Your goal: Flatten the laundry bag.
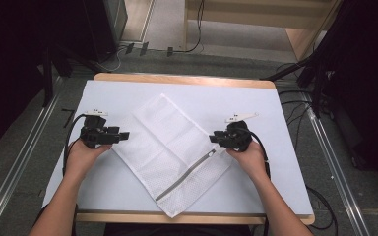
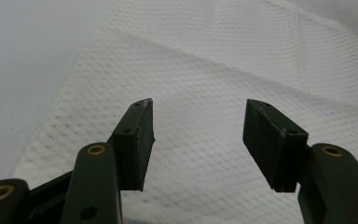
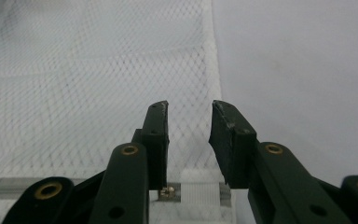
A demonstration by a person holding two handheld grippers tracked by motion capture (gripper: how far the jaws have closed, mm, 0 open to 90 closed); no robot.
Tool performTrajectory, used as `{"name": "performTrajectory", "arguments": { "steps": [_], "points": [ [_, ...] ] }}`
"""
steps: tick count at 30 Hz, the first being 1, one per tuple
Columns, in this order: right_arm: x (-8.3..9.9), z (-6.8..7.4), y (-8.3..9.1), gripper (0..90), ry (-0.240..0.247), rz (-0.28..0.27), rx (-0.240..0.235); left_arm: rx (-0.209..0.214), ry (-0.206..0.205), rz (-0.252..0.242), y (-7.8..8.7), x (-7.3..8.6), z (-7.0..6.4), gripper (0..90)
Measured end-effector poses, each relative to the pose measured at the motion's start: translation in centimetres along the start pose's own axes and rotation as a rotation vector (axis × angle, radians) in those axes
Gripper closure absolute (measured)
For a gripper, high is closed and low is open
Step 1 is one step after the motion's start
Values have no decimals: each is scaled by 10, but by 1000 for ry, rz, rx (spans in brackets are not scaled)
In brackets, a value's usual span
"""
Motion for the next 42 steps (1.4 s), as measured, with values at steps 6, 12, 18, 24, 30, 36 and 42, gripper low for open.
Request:
{"name": "performTrajectory", "arguments": {
  "steps": [6,12,18,24,30,36,42],
  "points": [
    [-10,-4,-11,677,-2,8,-5,-28,35,-6,8,13,10,438],
    [-16,-10,-20,678,-9,11,-4,-46,89,-17,15,25,23,434],
    [-19,-15,-30,680,-12,8,3,-76,113,-5,14,34,29,452],
    [-24,-20,-37,680,-12,25,19,-98,137,51,4,46,27,451],
    [-26,-24,-44,680,-20,41,8,-90,177,61,-1,51,26,503],
    [-25,-20,-51,687,-5,64,13,-113,158,45,-10,46,22,506],
    [-25,-14,-53,799,22,72,54,-117,141,45,-16,42,16,675]
  ]
}}
Point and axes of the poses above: each handheld gripper's, and its own axes: y roughly backward along the jaws, x roughly out of its underside, z roughly to its left, the point moved 8 cm from there along -y, roughly forward along the jaws, and after that the axes turned 15 degrees about z, right-handed, at the moved point
